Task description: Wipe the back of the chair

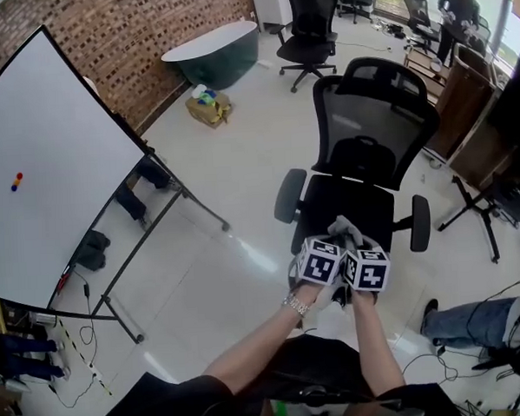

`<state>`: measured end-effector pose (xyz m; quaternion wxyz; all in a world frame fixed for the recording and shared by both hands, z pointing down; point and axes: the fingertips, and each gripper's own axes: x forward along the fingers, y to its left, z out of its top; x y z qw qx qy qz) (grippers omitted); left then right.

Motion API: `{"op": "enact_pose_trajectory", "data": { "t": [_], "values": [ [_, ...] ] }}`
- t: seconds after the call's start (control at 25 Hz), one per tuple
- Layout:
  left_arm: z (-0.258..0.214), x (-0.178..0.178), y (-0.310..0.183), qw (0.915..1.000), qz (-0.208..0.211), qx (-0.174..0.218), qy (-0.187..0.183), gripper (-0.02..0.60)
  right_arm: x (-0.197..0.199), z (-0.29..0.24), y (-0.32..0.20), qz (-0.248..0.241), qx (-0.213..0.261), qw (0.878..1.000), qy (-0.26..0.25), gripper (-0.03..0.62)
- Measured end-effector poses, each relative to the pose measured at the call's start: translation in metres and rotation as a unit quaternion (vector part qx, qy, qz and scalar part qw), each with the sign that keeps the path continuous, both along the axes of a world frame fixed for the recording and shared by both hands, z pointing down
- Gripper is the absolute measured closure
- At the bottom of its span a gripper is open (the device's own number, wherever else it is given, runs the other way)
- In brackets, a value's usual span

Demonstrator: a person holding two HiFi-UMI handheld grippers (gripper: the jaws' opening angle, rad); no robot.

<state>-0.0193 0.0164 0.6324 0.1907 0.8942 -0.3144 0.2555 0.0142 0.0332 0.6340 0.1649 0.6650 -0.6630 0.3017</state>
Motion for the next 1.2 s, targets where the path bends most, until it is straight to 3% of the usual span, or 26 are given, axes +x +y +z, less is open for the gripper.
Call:
{"op": "enact_pose_trajectory", "data": {
  "t": [0.2,0.52,0.96,1.2],
  "values": [
    [-0.009,0.004,0.015,0.9999,0.012,0.012,-0.002,0.578,-0.002,-0.003,0.016,-0.011,-0.006,1.0,-0.01,0.569],
    [-0.038,0.032,0.001,0.9989,0.01,0.044,0.008,0.578,0.023,-0.033,0.0,-0.019,0.022,1.0,-0.001,0.569],
    [-0.057,0.062,-0.007,0.9978,0.003,0.061,0.028,0.578,0.05,-0.056,-0.009,-0.026,0.045,0.999,0.012,0.569],
    [-0.062,0.063,-0.004,0.9967,0.01,0.079,0.016,0.578,0.055,-0.054,-0.004,-0.023,0.049,0.999,0.006,0.569]
  ]
}}
